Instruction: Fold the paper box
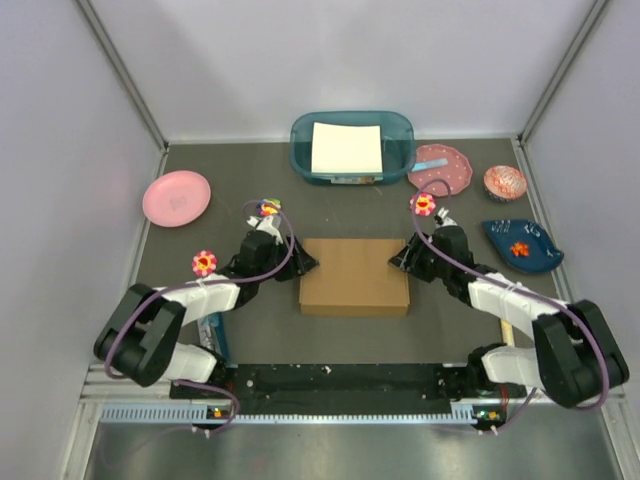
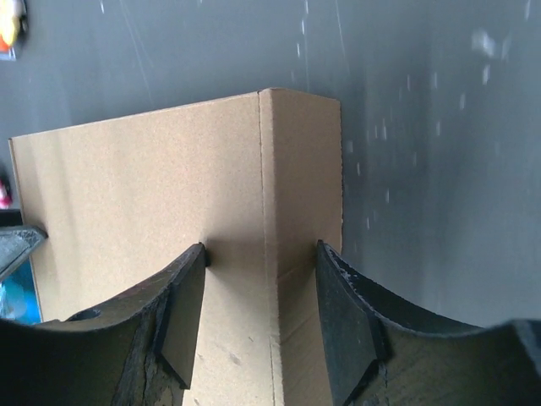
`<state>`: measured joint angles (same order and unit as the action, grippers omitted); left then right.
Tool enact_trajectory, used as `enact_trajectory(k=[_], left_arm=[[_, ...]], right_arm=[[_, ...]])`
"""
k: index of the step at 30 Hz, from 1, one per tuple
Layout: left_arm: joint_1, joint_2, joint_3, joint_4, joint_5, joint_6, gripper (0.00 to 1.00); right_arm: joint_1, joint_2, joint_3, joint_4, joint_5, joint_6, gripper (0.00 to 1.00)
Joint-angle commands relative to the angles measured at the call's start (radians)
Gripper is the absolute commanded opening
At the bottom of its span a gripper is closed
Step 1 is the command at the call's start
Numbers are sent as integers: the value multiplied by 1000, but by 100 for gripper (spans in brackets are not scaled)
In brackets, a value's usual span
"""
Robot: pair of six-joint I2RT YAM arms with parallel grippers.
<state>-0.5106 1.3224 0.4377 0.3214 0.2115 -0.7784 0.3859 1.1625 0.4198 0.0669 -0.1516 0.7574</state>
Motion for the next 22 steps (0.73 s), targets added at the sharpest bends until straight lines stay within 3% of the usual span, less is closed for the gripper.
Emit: enact_trajectory(k=[1, 4, 6, 9, 12, 15, 22], left_arm=[[29, 119, 148, 105, 54, 2, 63], [34, 184, 220, 88, 75, 1, 66], [49, 166, 256, 32, 78, 16, 76], [70, 82, 306, -114, -27, 63, 88], [89, -4, 386, -321, -150, 112, 93], [89, -75, 424, -479, -242, 114, 94], [87, -164, 348, -481, -235, 67, 92]], right_arm=[[-22, 181, 131, 62, 1, -84, 46], [-28, 282, 209, 50, -2, -92, 47], [-28, 280, 235, 9, 15, -90, 55], [-31, 173, 247, -67, 84, -93, 66], [-42, 44, 290, -183, 147, -121, 70], [-42, -47, 327, -285, 195, -170, 70], [-41, -227, 295, -334, 175, -194, 70]])
